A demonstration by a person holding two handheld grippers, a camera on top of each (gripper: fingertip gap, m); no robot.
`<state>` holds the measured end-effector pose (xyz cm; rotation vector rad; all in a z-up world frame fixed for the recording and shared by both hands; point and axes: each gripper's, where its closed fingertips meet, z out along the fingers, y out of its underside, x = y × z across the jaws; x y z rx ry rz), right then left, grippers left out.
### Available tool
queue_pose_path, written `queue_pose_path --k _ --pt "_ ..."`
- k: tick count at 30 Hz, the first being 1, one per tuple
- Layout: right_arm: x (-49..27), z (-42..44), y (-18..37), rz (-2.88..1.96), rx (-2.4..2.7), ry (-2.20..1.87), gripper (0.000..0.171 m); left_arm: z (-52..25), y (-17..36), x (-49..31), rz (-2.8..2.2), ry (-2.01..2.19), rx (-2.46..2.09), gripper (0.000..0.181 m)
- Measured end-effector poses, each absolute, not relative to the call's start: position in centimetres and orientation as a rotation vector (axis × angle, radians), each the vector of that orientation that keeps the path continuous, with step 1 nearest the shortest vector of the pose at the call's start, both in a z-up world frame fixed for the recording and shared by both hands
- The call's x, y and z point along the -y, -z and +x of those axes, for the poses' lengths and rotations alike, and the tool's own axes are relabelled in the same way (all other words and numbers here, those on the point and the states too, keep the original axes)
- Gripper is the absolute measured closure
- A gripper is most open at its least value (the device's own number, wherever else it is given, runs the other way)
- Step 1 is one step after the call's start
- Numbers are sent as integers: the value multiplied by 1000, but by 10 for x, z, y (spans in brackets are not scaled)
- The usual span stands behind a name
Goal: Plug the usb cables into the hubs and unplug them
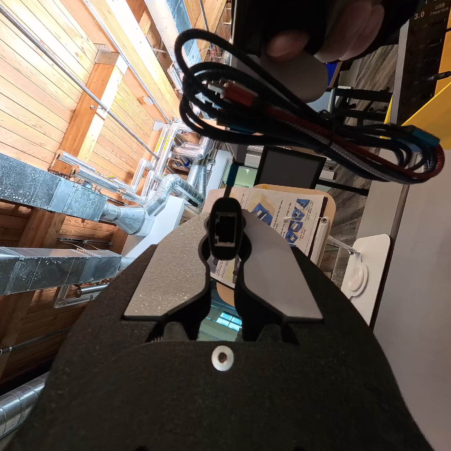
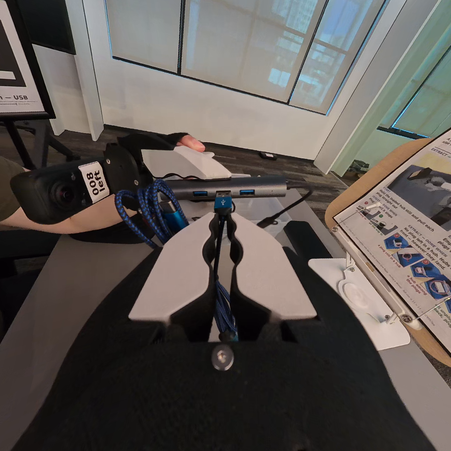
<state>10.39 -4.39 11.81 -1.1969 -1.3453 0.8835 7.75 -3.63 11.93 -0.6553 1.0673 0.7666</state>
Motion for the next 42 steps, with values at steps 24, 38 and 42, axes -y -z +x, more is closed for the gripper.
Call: queue_pose_path --k 24,38,42 --pt "38 110 -109 -1274 1393 -781 165 75 -111 29 -673 -773 -1107 164" --pt "35 108 -100 -1325 1413 -749 165 75 -105 27 -664 -799 -1145 164" --pt "35 108 -99 -1333 1416 -749 165 75 -104 27 -665 -804 -1152 164"
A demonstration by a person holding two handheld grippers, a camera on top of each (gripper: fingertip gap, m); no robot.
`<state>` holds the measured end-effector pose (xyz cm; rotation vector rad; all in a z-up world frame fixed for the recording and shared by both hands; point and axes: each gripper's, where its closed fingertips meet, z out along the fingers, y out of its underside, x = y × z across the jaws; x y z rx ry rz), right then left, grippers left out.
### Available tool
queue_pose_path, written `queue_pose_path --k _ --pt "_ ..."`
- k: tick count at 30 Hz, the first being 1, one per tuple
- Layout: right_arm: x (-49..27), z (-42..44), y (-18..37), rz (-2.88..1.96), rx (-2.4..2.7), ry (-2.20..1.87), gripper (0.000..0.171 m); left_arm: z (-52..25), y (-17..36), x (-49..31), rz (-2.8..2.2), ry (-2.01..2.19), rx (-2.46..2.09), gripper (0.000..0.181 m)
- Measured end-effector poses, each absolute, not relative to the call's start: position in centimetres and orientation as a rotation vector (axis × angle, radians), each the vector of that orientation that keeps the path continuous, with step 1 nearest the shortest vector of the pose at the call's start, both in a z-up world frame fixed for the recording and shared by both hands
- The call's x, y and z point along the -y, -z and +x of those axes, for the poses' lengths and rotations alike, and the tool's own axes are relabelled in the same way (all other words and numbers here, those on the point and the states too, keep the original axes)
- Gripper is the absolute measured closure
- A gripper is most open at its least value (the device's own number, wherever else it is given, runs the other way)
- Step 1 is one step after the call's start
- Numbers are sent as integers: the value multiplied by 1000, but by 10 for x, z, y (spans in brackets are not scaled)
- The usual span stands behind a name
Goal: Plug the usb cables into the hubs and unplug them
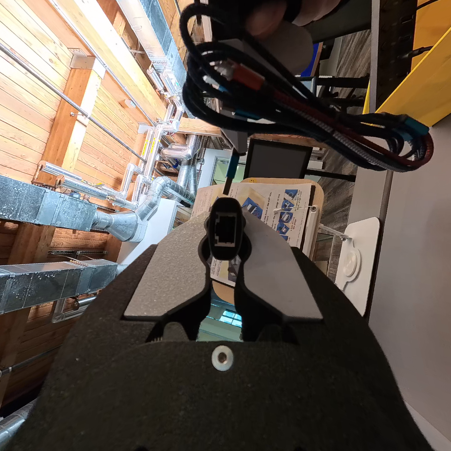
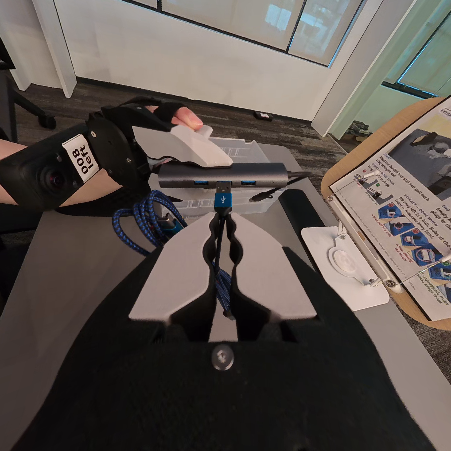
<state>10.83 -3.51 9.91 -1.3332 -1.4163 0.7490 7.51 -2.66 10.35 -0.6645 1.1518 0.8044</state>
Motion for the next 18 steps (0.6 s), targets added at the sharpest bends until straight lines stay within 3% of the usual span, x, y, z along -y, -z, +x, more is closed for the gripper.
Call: queue_pose_path --k 18 --pt "37 109 -88 -1390 1470 -809 165 82 -89 31 -631 -780 -1254 164"
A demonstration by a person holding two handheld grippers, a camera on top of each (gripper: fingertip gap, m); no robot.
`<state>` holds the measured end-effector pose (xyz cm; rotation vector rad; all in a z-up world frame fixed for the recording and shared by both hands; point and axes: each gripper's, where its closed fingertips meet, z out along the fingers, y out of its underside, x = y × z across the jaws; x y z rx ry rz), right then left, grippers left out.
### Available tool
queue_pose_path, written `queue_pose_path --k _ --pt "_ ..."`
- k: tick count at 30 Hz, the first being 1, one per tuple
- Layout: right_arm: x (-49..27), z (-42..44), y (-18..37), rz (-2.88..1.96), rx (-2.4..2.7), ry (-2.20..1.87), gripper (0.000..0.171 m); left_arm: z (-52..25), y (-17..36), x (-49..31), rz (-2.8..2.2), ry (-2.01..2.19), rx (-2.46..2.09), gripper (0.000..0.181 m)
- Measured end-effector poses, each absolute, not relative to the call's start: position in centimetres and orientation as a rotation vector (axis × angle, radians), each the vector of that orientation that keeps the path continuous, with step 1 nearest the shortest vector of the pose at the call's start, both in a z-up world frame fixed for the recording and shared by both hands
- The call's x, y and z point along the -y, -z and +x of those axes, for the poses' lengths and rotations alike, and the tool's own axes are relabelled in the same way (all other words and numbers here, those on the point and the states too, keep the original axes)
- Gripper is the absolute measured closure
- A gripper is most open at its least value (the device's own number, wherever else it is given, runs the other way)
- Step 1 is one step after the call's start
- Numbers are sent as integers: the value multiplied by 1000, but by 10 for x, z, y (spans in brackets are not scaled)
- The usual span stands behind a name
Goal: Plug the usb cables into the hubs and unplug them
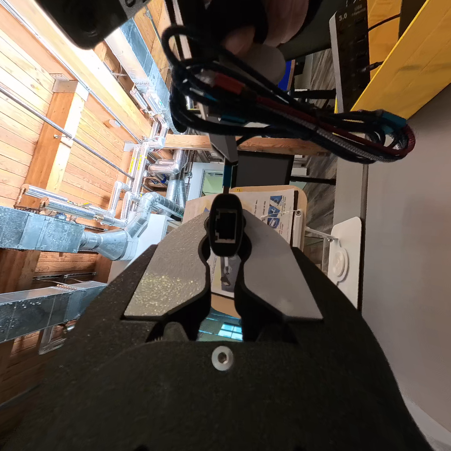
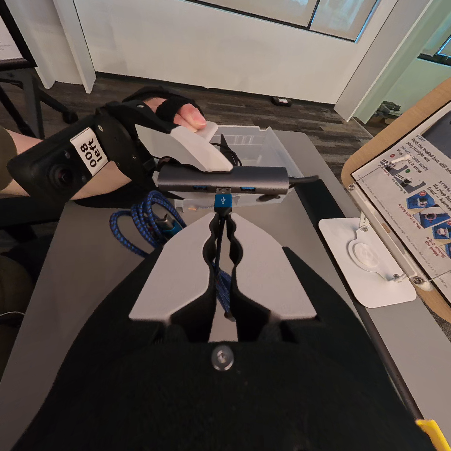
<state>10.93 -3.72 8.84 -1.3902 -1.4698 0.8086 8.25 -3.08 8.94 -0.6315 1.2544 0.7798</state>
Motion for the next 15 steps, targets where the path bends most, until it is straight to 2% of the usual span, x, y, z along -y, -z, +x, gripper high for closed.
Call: queue_pose_path --k 15 --pt "41 107 -102 -1330 1414 -832 166 82 -100 35 -692 -669 -1178 164"
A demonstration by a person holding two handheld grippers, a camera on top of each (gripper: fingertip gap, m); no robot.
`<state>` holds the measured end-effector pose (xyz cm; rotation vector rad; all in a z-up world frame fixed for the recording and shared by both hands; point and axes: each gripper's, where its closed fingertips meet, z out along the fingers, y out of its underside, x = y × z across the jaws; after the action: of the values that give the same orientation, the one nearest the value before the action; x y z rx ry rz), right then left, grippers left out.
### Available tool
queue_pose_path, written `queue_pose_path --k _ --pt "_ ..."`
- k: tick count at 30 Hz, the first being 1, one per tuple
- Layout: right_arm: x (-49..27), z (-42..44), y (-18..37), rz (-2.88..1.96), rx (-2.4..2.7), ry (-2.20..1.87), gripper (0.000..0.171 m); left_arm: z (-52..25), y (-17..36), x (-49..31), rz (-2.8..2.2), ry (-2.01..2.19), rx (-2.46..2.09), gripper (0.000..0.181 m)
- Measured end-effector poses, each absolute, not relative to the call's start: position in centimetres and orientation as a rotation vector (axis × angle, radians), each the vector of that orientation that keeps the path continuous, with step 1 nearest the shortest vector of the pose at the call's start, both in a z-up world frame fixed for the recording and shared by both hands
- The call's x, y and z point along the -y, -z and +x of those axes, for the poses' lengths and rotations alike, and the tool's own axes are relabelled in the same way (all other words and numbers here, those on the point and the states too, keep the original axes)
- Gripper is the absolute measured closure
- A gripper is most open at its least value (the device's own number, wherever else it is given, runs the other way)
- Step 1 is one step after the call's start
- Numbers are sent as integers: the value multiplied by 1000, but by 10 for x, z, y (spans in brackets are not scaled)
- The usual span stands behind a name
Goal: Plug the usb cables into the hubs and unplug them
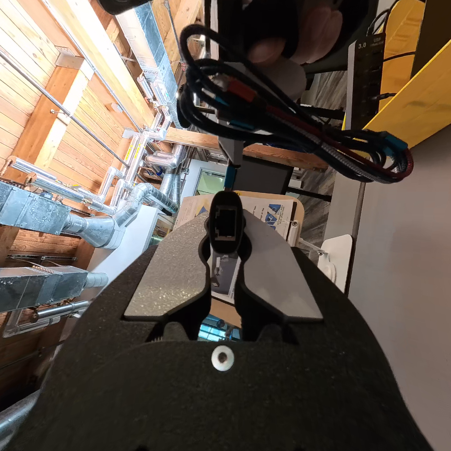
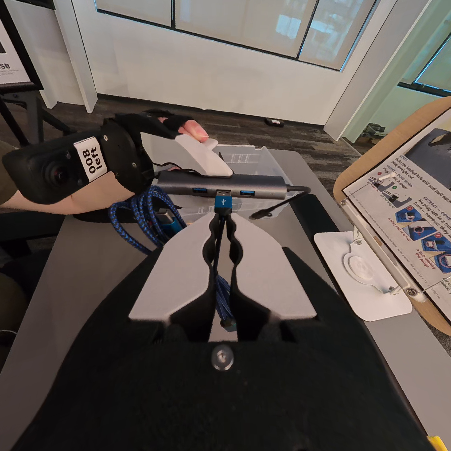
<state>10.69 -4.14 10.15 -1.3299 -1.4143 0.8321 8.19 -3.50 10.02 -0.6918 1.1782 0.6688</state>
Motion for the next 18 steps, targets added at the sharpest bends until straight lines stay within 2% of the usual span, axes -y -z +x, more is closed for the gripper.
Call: queue_pose_path --k 18 --pt "47 113 -98 -1356 1461 -939 165 91 -90 43 -661 -644 -1263 164"
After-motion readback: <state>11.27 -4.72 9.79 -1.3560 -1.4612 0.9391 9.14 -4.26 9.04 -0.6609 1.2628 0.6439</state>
